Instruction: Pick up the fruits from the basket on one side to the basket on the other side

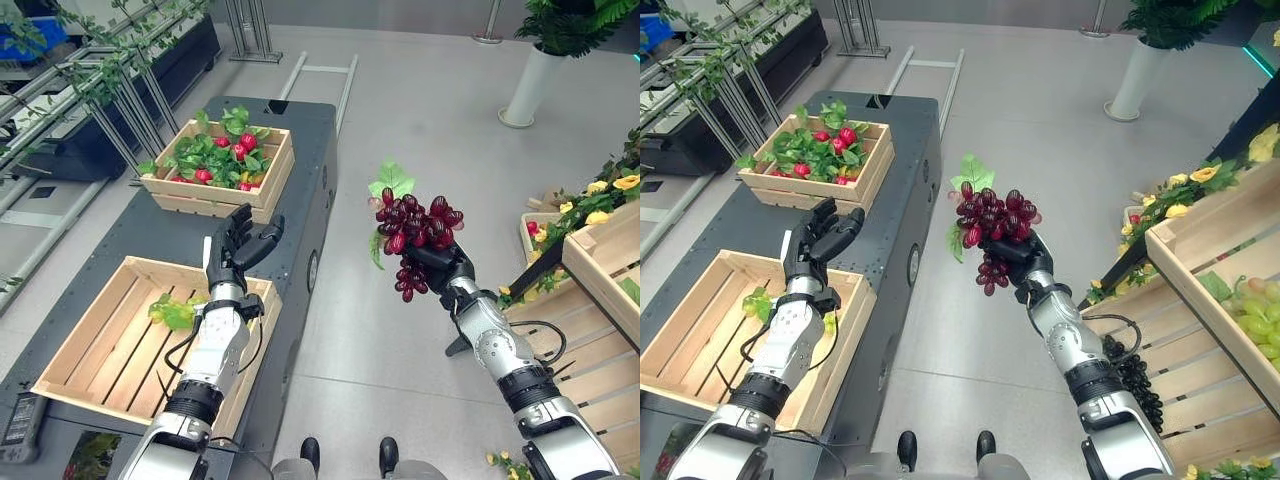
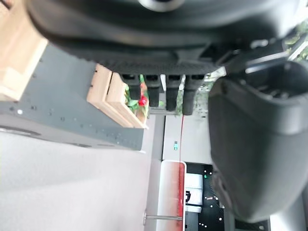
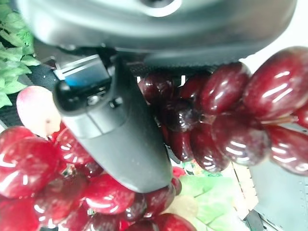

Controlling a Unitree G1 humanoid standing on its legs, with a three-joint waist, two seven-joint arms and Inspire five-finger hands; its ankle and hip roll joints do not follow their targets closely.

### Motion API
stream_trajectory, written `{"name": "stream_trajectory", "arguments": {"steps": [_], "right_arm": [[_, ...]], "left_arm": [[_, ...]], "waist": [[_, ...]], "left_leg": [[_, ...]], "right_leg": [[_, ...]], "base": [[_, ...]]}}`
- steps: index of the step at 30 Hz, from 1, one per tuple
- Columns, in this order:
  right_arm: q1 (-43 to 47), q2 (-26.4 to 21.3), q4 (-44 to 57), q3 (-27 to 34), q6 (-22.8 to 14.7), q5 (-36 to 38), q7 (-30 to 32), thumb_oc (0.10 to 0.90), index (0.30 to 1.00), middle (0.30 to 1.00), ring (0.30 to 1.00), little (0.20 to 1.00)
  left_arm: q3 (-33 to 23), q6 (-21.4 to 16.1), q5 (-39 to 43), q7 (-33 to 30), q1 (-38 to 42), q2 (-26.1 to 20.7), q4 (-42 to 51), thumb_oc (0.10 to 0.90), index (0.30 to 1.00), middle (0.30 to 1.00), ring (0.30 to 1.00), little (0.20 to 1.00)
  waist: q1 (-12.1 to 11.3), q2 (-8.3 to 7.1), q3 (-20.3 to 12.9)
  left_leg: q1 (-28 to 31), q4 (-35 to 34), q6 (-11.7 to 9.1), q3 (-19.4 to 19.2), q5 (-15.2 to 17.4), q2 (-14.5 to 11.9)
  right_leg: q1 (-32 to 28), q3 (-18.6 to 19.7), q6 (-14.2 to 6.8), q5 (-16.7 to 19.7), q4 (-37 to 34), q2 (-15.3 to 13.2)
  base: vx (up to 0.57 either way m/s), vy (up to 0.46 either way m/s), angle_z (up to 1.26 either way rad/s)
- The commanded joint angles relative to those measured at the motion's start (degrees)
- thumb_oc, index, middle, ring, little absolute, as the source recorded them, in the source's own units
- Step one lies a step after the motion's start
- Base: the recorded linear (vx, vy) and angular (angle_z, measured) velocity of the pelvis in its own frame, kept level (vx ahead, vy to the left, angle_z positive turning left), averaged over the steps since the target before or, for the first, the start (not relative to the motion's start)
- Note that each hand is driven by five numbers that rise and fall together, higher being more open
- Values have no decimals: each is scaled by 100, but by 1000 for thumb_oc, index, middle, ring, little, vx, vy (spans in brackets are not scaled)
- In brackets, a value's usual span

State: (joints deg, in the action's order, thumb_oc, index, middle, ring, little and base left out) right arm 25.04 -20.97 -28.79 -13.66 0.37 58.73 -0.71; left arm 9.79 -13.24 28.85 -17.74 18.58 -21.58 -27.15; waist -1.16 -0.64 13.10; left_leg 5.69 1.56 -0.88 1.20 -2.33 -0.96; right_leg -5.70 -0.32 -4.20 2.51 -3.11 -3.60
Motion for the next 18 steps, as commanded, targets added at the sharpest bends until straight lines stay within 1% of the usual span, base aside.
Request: {"name": "stream_trajectory", "arguments": {"steps": [1,3,4,5,6,7,8,9,10,11,12,13,14,16,17,18], "right_arm": [[231,139,378,289,-851,-72,-213,400,300,300,300,300],[209,114,490,280,-786,-67,-102,400,300,300,300,300],[244,112,478,286,-747,-49,-103,400,300,300,300,300],[252,140,447,294,-727,-54,-145,400,300,300,300,300],[273,240,373,303,-600,-56,-342,400,300,300,300,300],[290,291,347,286,-552,-62,-415,400,300,300,300,300],[298,380,318,246,-510,-86,-517,400,300,300,300,300],[297,412,309,230,-511,-95,-538,400,300,300,300,300],[69,500,377,194,-601,-252,-625,400,300,300,300,300],[26,489,380,192,-622,-259,-648,400,300,300,300,300],[-78,474,384,152,-717,-280,-673,400,300,300,300,300],[-113,495,325,109,-779,-294,-703,400,300,300,300,300],[3,505,107,-16,-808,-183,-613,400,300,300,300,300],[216,496,-13,-140,-832,-103,-476,400,300,300,300,300],[269,489,-41,-158,-821,-124,-443,400,300,300,300,300],[322,437,-111,-156,-728,-110,-417,400,300,300,300,300]], "left_arm": [[26,-638,-129,113,363,-167,-47,800,900,900,900,900],[121,-661,-145,94,566,-218,-162,800,900,900,900,900],[135,-663,-147,52,624,-245,-189,800,900,900,900,900],[131,-674,-103,20,632,-286,-216,800,900,900,900,900],[38,-712,-34,-134,535,-398,-222,800,900,900,900,900],[-28,-717,-32,-195,465,-428,-201,800,900,900,900,900],[-136,-703,-38,-281,345,-468,-133,800,900,900,900,900],[-175,-697,-40,-297,300,-481,-103,800,900,900,900,900],[-322,-730,104,-179,154,-640,-39,800,900,900,900,900],[-345,-733,139,-139,148,-662,-42,800,900,900,900,900],[-382,-759,215,-43,159,-694,-69,800,900,900,900,900],[-372,-804,228,-52,193,-695,-135,800,900,900,900,900],[-324,-848,328,-127,309,-580,-332,800,900,900,900,900],[-282,-809,389,-150,434,-464,-392,800,900,900,900,900],[-260,-817,333,-134,486,-443,-419,800,900,900,900,900],[-177,-782,207,-160,614,-387,-434,800,900,900,900,900]], "waist": [[130,-113,-722],[203,-84,-694],[223,-67,-669],[222,-45,-649],[148,20,-606],[90,46,-600],[3,92,-591],[-29,107,-588],[-73,174,-567],[-73,172,-568],[-77,148,-569],[-124,92,-610],[-151,12,-668],[-121,-26,-660],[-113,-35,-651],[-98,-60,-656]], "left_leg": [[-91,41,87,251,498,408],[-63,-256,62,298,387,457],[5,-433,56,216,359,427],[63,-552,52,131,349,411],[144,-656,38,-152,355,342],[151,-656,30,-275,335,301],[163,-656,36,-419,296,234],[168,-656,41,-463,284,213],[124,-607,99,-511,211,134],[111,-591,104,-505,200,125],[52,-516,75,-487,160,86],[-30,-437,28,-520,169,69],[-124,-363,-96,-619,157,-24],[-165,-294,-191,-658,142,-110],[-176,-269,-212,-678,150,-140],[-160,-287,-241,-773,148,-200]], "right_leg": [[9,93,134,-34,287,136],[148,70,1,213,76,63],[194,-1,-55,288,-16,21],[248,-162,-114,336,-29,-27],[330,-738,-248,350,116,-185],[339,-979,-285,329,256,-272],[348,-1204,-314,269,575,-402],[359,-1254,-321,239,687,-443],[516,-1118,-310,233,1540,-626],[524,-1073,-299,206,1594,-627],[412,-1028,-250,10,1441,-592],[254,-1118,-220,-70,1105,-597],[-1,-1145,-209,-42,444,-519],[-90,-967,-185,-15,179,-414],[-119,-951,-167,3,98,-402],[-228,-1037,-130,38,-85,-408]], "base": [[-184,195,-29],[-217,146,-42],[-152,72,-38],[-171,51,-27],[-162,17,-40],[-201,3,-115],[-135,-8,-136],[-195,-14,-150],[-137,-25,-85],[-152,-99,-69],[-83,-156,-36],[-109,-263,-18],[-88,-215,-8],[-74,-124,-18],[-80,-65,-24],[-62,-40,-19]]}}
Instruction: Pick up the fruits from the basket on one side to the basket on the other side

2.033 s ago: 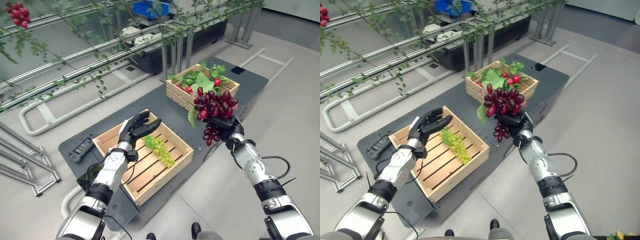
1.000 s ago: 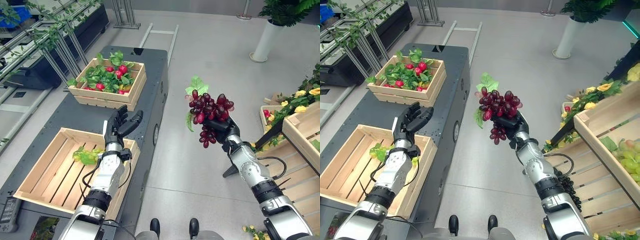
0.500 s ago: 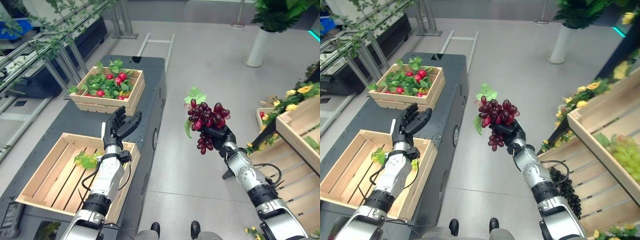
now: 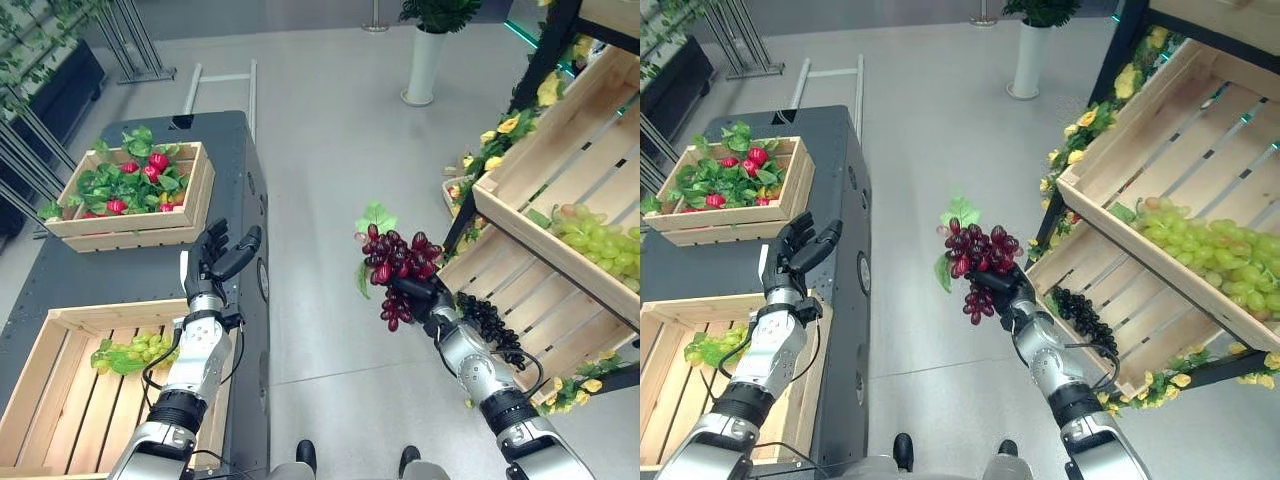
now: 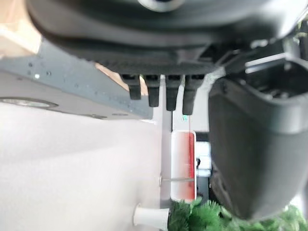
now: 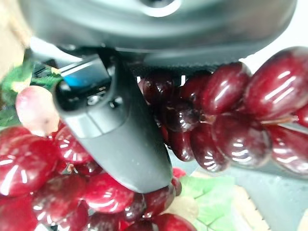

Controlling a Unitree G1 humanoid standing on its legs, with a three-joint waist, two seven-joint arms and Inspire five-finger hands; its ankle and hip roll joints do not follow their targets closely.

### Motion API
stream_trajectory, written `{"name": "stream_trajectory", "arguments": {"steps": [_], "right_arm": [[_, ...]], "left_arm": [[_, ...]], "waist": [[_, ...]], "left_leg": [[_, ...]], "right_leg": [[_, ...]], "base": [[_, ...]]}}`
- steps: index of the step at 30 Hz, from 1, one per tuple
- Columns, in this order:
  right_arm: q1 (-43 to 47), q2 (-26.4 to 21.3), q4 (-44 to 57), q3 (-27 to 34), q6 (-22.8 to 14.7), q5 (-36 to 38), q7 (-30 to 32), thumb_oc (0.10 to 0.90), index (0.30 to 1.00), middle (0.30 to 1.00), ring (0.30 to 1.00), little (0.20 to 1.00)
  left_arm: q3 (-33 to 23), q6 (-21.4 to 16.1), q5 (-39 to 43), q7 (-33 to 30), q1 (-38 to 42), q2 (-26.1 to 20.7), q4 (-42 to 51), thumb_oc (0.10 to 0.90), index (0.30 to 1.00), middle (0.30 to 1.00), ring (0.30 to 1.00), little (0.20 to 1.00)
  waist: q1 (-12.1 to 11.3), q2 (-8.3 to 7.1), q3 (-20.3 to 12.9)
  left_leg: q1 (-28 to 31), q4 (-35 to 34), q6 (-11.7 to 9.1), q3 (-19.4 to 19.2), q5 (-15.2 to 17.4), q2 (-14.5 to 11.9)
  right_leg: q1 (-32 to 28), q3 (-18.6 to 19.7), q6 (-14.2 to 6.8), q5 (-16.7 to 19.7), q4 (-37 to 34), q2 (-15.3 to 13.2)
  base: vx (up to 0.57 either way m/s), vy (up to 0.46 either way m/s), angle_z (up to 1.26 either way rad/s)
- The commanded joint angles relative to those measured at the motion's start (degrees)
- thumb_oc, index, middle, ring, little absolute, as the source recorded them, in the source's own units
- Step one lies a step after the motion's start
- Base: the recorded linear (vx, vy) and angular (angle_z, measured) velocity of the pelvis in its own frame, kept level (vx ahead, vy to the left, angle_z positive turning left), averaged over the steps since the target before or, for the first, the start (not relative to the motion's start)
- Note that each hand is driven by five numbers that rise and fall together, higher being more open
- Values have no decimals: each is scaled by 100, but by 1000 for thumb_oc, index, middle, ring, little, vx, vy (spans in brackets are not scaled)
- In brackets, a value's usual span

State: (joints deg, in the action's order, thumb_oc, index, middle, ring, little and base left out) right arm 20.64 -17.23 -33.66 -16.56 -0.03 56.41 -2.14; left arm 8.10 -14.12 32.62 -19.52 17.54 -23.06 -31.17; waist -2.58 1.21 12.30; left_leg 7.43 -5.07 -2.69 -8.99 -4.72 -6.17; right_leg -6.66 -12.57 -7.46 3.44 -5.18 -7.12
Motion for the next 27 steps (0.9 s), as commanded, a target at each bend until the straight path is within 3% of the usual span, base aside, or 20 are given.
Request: {"name": "stream_trajectory", "arguments": {"steps": [1,9,18,22,27], "right_arm": [[745,49,367,140,-655,148,-260,400,300,300,300,300],[-85,128,394,348,-529,73,-415,400,300,300,300,300],[-1072,320,528,505,-633,-80,-256,400,300,300,300,300],[-1333,348,650,626,-800,-73,-140,400,300,300,300,300],[-963,201,634,785,-1352,49,77,400,300,300,300,300]], "left_arm": [[24,-691,-199,-28,728,-190,-15,800,900,900,900,900],[-8,-701,-300,-20,233,11,306,800,900,900,900,900],[-71,-755,-213,258,-335,177,577,800,900,900,900,900],[-86,-808,-173,429,-581,194,947,800,900,900,900,900],[143,-930,-242,408,-360,215,1302,800,900,900,900,900]], "waist": [[54,-244,-592],[222,-198,-710],[421,-168,-607],[471,-168,-402],[497,-135,158]], "left_leg": [[-318,345,-63,222,384,315],[-17,114,-44,174,434,312],[140,265,44,62,589,311],[-68,736,71,30,735,331],[-790,1692,65,-31,941,306]], "right_leg": [[-145,175,199,-50,86,-54],[-204,254,203,-75,25,-17],[-226,457,206,-127,153,-15],[-30,542,240,-245,517,-26],[601,454,366,-457,1333,-57]], "base": [[-59,-26,-11],[11,19,-9],[45,24,-9],[-4,-4,-7],[-177,-2,-11]]}}
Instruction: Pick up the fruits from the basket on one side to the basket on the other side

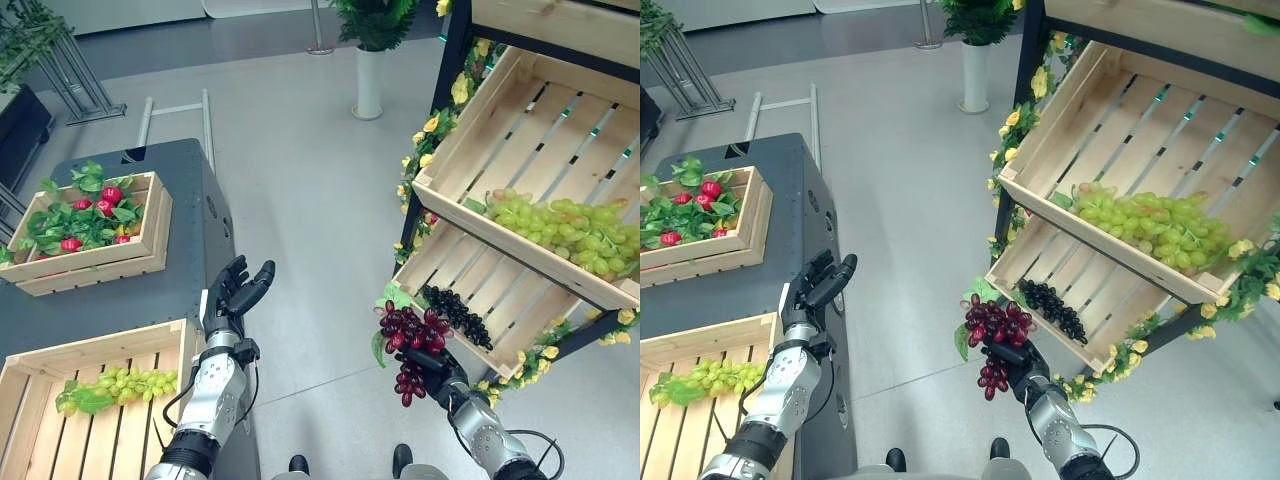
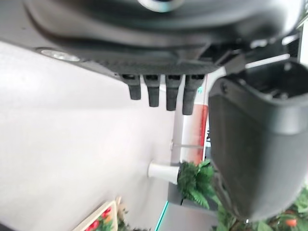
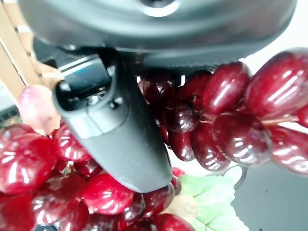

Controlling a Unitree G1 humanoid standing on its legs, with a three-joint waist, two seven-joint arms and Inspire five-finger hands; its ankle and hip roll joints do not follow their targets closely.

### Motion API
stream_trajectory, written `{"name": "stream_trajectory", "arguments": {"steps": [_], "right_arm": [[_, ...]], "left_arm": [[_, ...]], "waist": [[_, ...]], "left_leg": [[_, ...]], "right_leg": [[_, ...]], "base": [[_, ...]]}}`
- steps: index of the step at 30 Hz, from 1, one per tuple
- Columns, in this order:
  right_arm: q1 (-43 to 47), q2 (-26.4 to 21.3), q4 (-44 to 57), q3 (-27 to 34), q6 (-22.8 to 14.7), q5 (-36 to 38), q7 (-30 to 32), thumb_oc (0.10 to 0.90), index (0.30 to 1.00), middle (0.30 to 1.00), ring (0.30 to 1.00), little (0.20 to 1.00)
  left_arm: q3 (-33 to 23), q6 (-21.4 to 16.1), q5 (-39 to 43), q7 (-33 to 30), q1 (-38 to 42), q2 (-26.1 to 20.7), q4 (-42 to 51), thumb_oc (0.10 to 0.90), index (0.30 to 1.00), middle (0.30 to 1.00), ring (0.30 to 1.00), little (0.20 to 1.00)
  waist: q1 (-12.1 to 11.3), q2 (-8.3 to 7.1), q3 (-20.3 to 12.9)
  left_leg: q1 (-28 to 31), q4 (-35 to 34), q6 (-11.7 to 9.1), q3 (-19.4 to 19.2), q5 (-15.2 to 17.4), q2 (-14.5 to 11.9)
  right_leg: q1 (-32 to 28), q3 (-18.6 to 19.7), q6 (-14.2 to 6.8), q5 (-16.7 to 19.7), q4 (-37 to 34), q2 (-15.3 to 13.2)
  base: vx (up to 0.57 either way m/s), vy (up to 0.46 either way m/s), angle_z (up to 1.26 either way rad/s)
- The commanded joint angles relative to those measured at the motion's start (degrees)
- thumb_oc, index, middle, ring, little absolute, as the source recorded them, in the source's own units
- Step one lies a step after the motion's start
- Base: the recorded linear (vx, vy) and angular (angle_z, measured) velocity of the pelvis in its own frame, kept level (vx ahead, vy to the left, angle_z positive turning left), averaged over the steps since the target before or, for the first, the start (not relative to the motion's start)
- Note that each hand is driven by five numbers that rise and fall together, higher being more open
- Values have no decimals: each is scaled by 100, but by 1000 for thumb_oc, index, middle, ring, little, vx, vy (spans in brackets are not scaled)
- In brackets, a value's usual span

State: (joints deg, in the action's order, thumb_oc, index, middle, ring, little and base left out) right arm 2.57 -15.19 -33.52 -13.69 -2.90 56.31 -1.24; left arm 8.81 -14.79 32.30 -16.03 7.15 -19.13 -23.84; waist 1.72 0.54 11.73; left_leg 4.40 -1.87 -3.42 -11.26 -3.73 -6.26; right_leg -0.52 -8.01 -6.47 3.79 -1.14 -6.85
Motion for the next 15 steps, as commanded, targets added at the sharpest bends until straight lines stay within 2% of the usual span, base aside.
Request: {"name": "stream_trajectory", "arguments": {"steps": [1,6,8,15], "right_arm": [[1014,-25,615,559,-1164,102,88,400,300,300,300,300],[1455,-164,696,770,-1569,150,238,400,300,300,300,300],[1742,-277,750,901,-1773,147,373,400,300,300,300,300],[2039,-578,769,1242,-2029,187,623,400,300,300,300,300]], "left_arm": [[158,-882,-399,-67,778,-172,594,800,900,900,900,900],[406,-830,-758,-391,1035,-177,553,800,900,900,900,900],[553,-853,-910,-501,1194,-229,494,800,900,900,900,900],[769,-747,-1020,-427,1163,-225,430,800,900,900,900,900]], "waist": [[81,-57,381],[127,-13,796],[143,6,1020],[123,12,1298]], "left_leg": [[-669,1546,134,188,877,319],[-1194,2059,152,190,954,378],[-1555,2444,187,215,1045,423],[-2002,3106,230,309,1295,375]], "right_leg": [[138,-26,294,-540,1073,-86],[636,-52,380,-650,1589,-92],[1004,-46,455,-776,2047,-81],[1389,-100,585,-1009,2728,-118]], "base": [[-238,10,-4],[-169,23,-7],[-176,20,-6],[-46,-7,2]]}}
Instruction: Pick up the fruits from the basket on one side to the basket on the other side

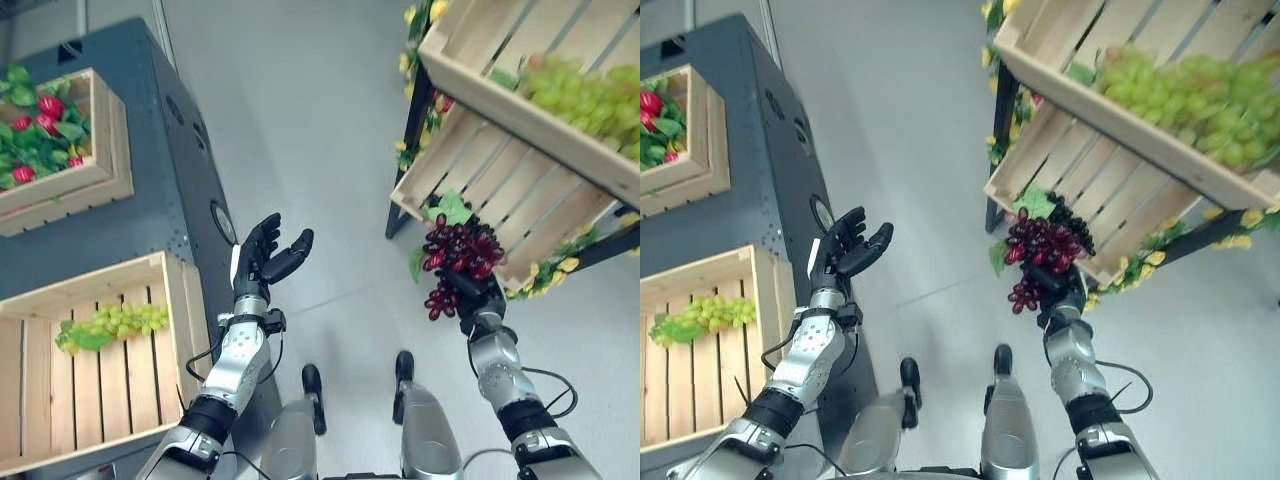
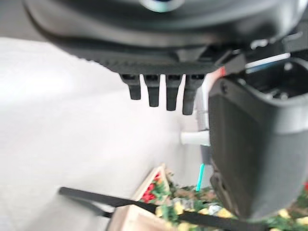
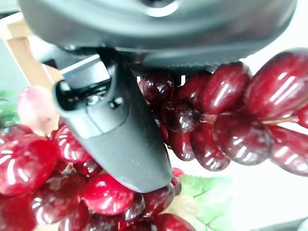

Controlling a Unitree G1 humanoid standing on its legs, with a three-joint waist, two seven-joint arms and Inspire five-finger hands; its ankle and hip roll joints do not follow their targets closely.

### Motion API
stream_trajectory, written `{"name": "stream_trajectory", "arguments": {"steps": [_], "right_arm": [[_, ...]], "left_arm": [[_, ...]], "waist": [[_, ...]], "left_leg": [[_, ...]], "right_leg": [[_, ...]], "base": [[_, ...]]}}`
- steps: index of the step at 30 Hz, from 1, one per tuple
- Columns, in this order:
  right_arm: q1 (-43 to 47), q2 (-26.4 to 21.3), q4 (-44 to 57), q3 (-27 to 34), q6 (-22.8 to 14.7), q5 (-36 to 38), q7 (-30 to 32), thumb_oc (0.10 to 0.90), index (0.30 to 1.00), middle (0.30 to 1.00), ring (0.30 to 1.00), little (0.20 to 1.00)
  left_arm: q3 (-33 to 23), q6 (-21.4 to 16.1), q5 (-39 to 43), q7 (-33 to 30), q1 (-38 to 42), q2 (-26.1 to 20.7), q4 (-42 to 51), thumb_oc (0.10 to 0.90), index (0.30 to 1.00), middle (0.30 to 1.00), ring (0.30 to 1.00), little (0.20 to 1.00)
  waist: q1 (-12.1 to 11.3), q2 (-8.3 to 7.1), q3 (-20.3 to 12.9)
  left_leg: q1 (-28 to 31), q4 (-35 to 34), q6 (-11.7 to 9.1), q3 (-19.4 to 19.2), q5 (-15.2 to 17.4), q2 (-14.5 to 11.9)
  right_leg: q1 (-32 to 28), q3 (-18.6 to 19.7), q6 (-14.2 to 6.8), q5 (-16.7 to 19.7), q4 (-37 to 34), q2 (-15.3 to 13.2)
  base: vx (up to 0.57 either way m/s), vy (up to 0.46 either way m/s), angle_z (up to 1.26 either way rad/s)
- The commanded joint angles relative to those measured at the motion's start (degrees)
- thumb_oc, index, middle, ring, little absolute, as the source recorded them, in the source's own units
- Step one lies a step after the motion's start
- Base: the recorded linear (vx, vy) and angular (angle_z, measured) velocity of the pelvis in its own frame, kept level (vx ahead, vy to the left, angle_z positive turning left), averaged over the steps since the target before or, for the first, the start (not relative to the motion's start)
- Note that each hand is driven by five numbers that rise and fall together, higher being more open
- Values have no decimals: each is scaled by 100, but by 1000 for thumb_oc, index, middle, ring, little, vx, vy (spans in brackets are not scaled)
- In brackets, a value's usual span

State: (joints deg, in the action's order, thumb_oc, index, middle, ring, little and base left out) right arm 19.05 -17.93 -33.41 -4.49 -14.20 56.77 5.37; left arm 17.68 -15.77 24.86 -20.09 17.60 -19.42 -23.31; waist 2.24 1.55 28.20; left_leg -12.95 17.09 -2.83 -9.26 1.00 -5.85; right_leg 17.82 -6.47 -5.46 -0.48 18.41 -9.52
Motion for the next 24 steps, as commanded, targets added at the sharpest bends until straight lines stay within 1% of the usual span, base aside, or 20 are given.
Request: {"name": "stream_trajectory", "arguments": {"steps": [1,4,8,11,15,17,19,20,21,22,23,24], "right_arm": [[434,-379,758,386,-930,102,-8,400,300,300,300,300],[648,-576,662,541,-987,61,102,400,300,300,300,300],[1029,-1058,435,906,-1003,249,217,400,300,300,300,300],[1448,-1451,192,1064,-983,341,351,400,300,300,300,300],[2125,-2024,-116,1040,-1101,193,704,400,300,300,300,300],[2424,-2276,-278,981,-1066,109,856,400,300,300,300,300],[2828,-2631,-620,845,-874,-225,1053,400,300,300,300,300],[3093,-2885,-892,661,-620,-418,1123,400,300,300,300,300],[3160,-2947,-976,599,-483,-472,1118,400,300,300,300,300],[3291,-3106,-1134,448,-241,-369,1039,400,300,300,300,300],[3335,-3153,-1187,404,-199,-337,1017,400,300,300,300,300],[3418,-3336,-1349,261,52,-324,950,400,300,300,300,300]], "left_arm": [[-110,-680,-229,-13,70,-211,367,800,900,900,900,900],[-86,-711,-137,18,43,-259,358,800,900,900,900,900],[-50,-747,-30,127,44,-350,423,800,900,900,900,900],[61,-706,-74,106,52,-420,640,800,900,900,900,900],[257,-707,-160,87,57,-565,879,800,900,900,900,900],[329,-693,-94,79,71,-625,938,800,900,900,900,900],[409,-696,14,78,80,-665,946,800,900,900,900,900],[474,-682,71,57,83,-702,983,800,900,900,900,900],[497,-683,81,54,90,-713,985,800,900,900,900,900],[523,-691,96,52,88,-749,1016,800,900,900,900,900],[527,-701,105,56,83,-760,1027,800,900,900,900,900],[546,-749,194,78,57,-863,1110,800,900,900,900,900]], "waist": [[64,-79,-312],[38,-66,-234],[-8,-9,-82],[-62,35,-12],[-119,109,78],[-131,142,97],[-147,189,107],[-154,210,126],[-157,211,131],[-167,206,139],[-170,208,141],[-186,204,152]], "left_leg": [[-313,1277,176,118,844,335],[-442,1461,201,124,905,342],[-752,1942,210,232,1054,346],[-938,2151,230,271,1107,386],[-1179,2422,249,286,1124,404],[-1260,2489,253,272,1114,406],[-1345,2559,246,251,1103,399],[-1394,2620,250,241,1101,408],[-1409,2636,254,236,1101,411],[-1441,2663,265,222,1103,414],[-1452,2664,267,220,1100,417],[-1471,2655,287,213,1097,425]], "right_leg": [[-412,-260,504,-607,845,151],[-310,-286,532,-653,1019,134],[-81,-278,560,-791,1432,107],[86,-299,572,-817,1583,94],[315,-276,593,-841,1789,82],[410,-260,595,-854,1858,78],[502,-243,592,-871,1927,65],[573,-222,594,-866,1981,52],[596,-213,597,-863,1997,51],[644,-201,602,-854,2019,46],[660,-197,602,-851,2025,44],[708,-195,606,-847,2046,37]], "base": [[0,0,0],[-16,-13,-4],[-22,-28,7],[-26,-15,4],[-13,-3,2],[-3,9,-2],[15,30,-6],[16,31,-3],[0,0,0],[0,0,0],[0,0,0],[0,0,0]]}}
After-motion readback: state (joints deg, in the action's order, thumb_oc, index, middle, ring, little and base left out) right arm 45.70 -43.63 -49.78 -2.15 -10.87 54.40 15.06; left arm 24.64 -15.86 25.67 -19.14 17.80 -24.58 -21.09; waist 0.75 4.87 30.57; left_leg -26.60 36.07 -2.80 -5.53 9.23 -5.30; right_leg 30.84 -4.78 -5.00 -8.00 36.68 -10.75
